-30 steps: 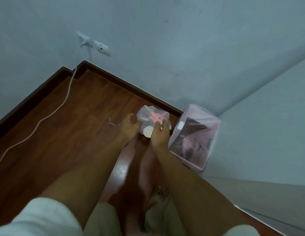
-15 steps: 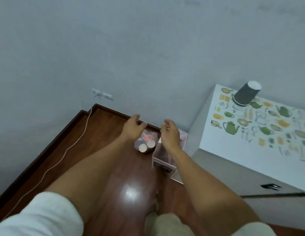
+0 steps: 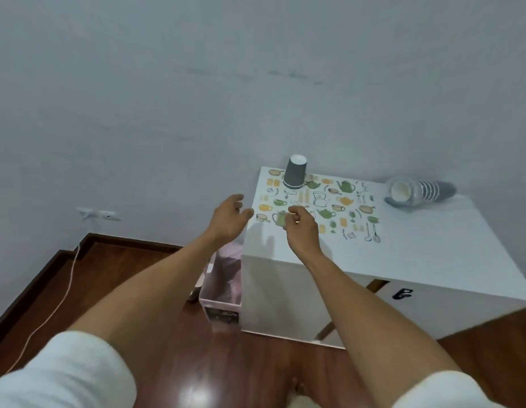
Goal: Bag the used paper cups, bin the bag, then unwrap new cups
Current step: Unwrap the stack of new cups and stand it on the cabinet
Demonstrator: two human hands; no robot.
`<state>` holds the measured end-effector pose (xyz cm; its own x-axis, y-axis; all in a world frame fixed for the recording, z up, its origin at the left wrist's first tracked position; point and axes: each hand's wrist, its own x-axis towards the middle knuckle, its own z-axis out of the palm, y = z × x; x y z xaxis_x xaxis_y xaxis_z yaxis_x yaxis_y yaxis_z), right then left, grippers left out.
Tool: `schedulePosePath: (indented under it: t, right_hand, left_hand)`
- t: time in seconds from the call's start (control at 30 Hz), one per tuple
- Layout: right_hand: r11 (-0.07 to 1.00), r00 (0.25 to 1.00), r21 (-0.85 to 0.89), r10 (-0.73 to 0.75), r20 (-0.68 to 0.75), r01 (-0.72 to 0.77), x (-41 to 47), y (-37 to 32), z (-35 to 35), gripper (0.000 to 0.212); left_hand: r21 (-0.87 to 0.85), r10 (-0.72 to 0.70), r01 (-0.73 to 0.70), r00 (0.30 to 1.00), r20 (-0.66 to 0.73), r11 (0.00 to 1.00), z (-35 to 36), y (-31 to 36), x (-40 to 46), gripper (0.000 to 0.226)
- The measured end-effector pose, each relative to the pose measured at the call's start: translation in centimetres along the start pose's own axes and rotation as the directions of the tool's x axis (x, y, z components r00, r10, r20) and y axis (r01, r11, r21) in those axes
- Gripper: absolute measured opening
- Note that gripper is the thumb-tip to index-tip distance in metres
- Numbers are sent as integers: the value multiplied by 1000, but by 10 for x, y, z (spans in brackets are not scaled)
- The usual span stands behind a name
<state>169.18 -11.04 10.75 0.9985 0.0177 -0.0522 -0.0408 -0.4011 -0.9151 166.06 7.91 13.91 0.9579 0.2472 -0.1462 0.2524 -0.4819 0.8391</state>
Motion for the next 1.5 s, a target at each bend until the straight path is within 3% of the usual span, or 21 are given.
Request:
schedulePosePath:
  t: [0.2,0.5,0.7,0.87,1.1,1.23,1.33,1.5]
  right_hand:
    - [999,996,45,6,-91,-2,47,23,-89,30]
    - [1000,994,5,-3,-107,4,132,80,-241,29]
    - [999,981,-36,17,-193,-24,165,113,-325,28]
    - [997,962,-44,49,-270,-63,188,133,-368,21]
    - [986,960,-127,66,-272,-104,217,160,-398,24]
    - [925,973,-373,-10,-229,-78,242,174,-409,37]
    - [814,989,-578,-27,-144,-62,252,166,-421,61]
    - [643,1000,-766,17,-10,-19,265,166,-426,88]
  left_hand:
    - [15,59,-60,997,56,998,72,69,36,61]
    - [-12,71,-70,993,99,997,219,168,84,55]
    - [1,75,-77,980,183,997,306,225,100,55]
    - [20,81,-87,975,209,996,358,248,127,52]
    - [25,31,-37,978,208,999,401,257,159,48]
    - [-3,-52,53,981,187,999,418,257,172,52]
    - [-170,-131,155,980,146,973,421,261,175,43]
    - [-207,-54,82,989,137,975,409,268,176,5]
